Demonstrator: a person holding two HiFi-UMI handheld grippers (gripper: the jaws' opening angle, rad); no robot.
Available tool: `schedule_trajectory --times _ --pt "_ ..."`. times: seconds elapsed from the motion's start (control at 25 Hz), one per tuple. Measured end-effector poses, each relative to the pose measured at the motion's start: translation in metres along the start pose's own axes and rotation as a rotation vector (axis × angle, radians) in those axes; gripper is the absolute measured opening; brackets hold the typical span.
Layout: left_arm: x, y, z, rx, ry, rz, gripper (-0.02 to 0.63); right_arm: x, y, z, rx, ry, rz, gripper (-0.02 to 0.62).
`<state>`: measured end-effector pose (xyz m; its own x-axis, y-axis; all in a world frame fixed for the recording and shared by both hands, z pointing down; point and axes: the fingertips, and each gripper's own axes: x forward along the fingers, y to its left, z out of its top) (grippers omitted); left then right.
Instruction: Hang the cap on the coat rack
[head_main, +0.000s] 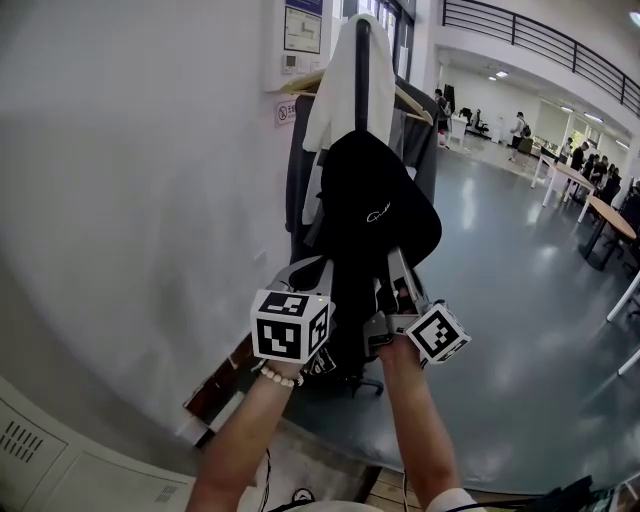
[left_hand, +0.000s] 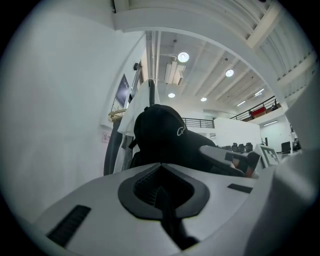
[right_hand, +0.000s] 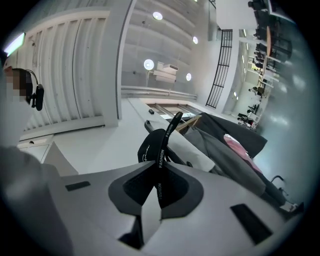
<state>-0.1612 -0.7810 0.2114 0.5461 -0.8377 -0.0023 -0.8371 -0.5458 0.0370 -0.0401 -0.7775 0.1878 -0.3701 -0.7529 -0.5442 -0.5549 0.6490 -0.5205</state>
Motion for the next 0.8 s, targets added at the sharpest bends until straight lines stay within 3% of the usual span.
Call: schedule_trajectory --times 0.36,0.56,0.8 --pt "-0.009 -0.008 -0.025 -0.028 0.026 -0.009 0.005 -0.025 -0.015 -0.026 -0.016 0.039 -0.048 0.031" --pt "-0.017 -0.013 -0.039 -0.048 0.024 -0.005 0.005 -0.034 -0.021 -0.045 -0.103 0.154 -0.110 0.049" --pt "-0.033 -0.013 -0.058 -0.103 0.026 -0.002 0.003 -0.054 -0.031 -0.066 -0.128 0.228 -0.151 0.049"
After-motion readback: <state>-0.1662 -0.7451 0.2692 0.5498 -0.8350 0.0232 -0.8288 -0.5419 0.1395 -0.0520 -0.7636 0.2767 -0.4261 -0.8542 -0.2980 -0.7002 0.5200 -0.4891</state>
